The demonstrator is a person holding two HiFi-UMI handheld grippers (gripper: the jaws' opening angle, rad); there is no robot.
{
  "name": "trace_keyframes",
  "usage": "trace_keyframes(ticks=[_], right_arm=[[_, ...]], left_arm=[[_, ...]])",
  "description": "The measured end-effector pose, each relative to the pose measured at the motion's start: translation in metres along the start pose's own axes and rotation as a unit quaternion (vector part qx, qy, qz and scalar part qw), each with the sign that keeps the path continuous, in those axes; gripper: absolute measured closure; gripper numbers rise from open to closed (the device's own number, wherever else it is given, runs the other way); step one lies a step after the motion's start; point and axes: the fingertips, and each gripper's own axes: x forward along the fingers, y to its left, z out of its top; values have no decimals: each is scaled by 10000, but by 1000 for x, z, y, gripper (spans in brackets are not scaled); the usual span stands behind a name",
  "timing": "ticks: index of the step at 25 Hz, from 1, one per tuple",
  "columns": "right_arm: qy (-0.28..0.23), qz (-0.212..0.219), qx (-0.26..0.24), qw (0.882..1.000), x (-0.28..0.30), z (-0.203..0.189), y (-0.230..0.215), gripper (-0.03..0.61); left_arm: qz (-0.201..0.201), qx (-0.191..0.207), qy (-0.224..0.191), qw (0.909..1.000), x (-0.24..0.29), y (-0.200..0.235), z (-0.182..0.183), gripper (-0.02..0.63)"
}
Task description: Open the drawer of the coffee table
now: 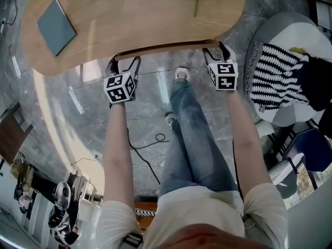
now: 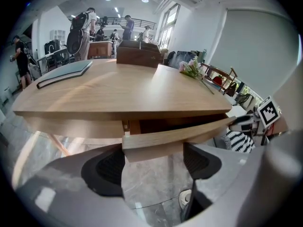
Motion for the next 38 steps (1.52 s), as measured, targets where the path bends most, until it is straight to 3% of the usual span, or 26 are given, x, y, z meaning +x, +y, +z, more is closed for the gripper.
trace_keyframes(ticks=[24, 38], right_arm=[[241, -59, 167, 9996, -49, -86, 30, 305], [631, -84, 232, 9977, -66, -152, 45, 307]], left_arm=[[42, -116, 179, 9998, -48, -22, -88, 224], [102, -197, 599, 9980, -62, -35, -156, 224]])
